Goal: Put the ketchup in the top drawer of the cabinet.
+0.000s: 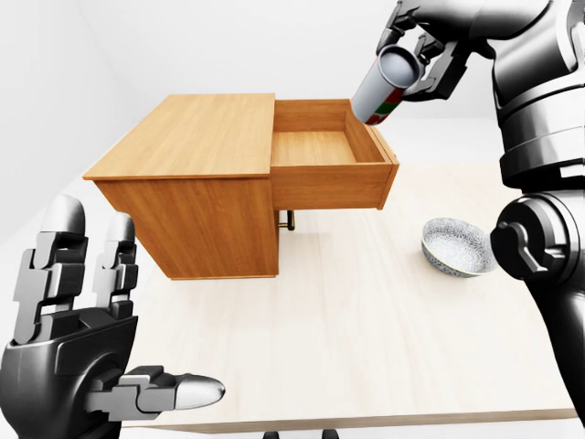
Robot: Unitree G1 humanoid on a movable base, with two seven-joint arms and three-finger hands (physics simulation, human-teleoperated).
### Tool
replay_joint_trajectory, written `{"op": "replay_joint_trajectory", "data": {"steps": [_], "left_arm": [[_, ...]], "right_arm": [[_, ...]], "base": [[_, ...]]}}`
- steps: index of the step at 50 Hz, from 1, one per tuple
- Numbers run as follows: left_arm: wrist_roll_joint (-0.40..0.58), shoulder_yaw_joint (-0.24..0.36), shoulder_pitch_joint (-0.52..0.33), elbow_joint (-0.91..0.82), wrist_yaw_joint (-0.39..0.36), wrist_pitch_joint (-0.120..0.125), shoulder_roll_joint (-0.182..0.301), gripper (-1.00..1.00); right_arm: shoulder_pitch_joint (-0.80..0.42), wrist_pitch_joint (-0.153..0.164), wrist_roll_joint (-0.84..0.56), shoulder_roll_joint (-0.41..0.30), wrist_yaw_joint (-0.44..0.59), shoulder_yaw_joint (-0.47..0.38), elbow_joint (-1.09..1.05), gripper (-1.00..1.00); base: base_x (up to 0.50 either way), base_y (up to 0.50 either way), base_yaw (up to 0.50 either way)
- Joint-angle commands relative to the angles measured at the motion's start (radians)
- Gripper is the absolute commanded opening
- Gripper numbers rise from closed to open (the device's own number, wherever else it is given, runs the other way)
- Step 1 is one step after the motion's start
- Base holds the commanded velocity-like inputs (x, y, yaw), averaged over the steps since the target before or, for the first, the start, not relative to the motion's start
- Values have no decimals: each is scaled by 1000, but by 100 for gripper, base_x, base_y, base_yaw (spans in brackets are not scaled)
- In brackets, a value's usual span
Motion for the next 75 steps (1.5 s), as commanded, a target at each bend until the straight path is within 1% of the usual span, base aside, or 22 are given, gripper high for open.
{"op": "replay_joint_trajectory", "data": {"steps": [1,6,17,23,33,43,51,59,68,75], "left_arm": [[10,-6,2,0,-6,0,-5,100],[16,-6,0,0,-13,0,-12,100],[8,-5,5,0,-8,0,-7,100],[14,-6,-1,0,-10,0,-10,100],[3,0,-3,0,-2,0,-2,100],[0,10,-15,0,-2,0,-4,100],[5,7,-18,0,-2,0,-6,100],[6,-2,-8,0,2,0,-1,100],[-12,9,-9,0,10,0,8,100],[-13,5,-3,0,12,0,11,100]], "right_arm": [[-14,0,12,-8,0,-5,89,-100],[-7,0,20,-11,0,-7,100,-100],[10,0,29,-12,0,-5,108,-100],[4,0,29,-9,0,-2,109,-100],[-13,0,19,-3,0,5,106,-100],[-20,0,22,10,0,-3,114,-100],[-5,0,38,28,0,-4,125,-100],[7,0,51,40,0,-3,132,-100],[24,0,63,55,0,-1,138,-100],[34,0,70,60,0,0,141,-100]], "base": [[0,0,0],[0,0,0],[0,0,0],[0,0,0],[0,0,0],[0,0,0],[0,0,0],[0,0,0],[0,0,0],[0,0,0]]}}
